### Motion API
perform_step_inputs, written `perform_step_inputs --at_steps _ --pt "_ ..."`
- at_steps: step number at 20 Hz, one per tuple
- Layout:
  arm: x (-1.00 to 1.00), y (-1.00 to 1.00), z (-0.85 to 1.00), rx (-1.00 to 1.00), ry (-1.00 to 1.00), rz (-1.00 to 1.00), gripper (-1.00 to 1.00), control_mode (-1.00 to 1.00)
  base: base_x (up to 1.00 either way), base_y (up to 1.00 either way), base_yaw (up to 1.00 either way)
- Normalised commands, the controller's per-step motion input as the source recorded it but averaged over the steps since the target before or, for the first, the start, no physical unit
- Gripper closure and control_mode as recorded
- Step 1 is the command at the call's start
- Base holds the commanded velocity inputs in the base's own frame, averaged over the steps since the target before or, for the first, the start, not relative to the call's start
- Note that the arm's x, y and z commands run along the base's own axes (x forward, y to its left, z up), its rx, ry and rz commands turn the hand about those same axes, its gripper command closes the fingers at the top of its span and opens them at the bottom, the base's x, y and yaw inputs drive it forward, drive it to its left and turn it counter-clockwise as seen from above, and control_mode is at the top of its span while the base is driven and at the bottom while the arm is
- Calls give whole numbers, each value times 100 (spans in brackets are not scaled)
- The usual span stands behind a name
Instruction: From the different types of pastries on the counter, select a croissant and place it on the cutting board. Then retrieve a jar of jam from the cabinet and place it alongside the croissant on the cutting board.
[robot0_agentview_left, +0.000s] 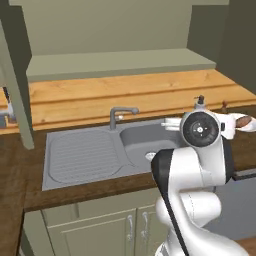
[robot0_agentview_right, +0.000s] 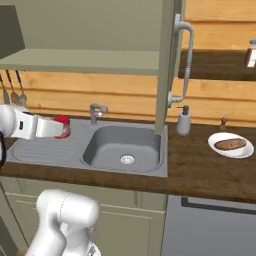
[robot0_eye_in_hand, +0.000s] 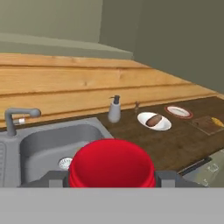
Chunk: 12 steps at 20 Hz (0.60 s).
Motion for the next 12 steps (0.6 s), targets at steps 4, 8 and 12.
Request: perform_step_inputs --at_steps 4,8,12 --pt "0 0 0 0 0 0 100 100 -100 -81 -10" --pt "0 0 0 0 0 0 100 100 -95 -100 -20" --pt "0 0 0 0 0 0 100 100 -44 -100 -19"
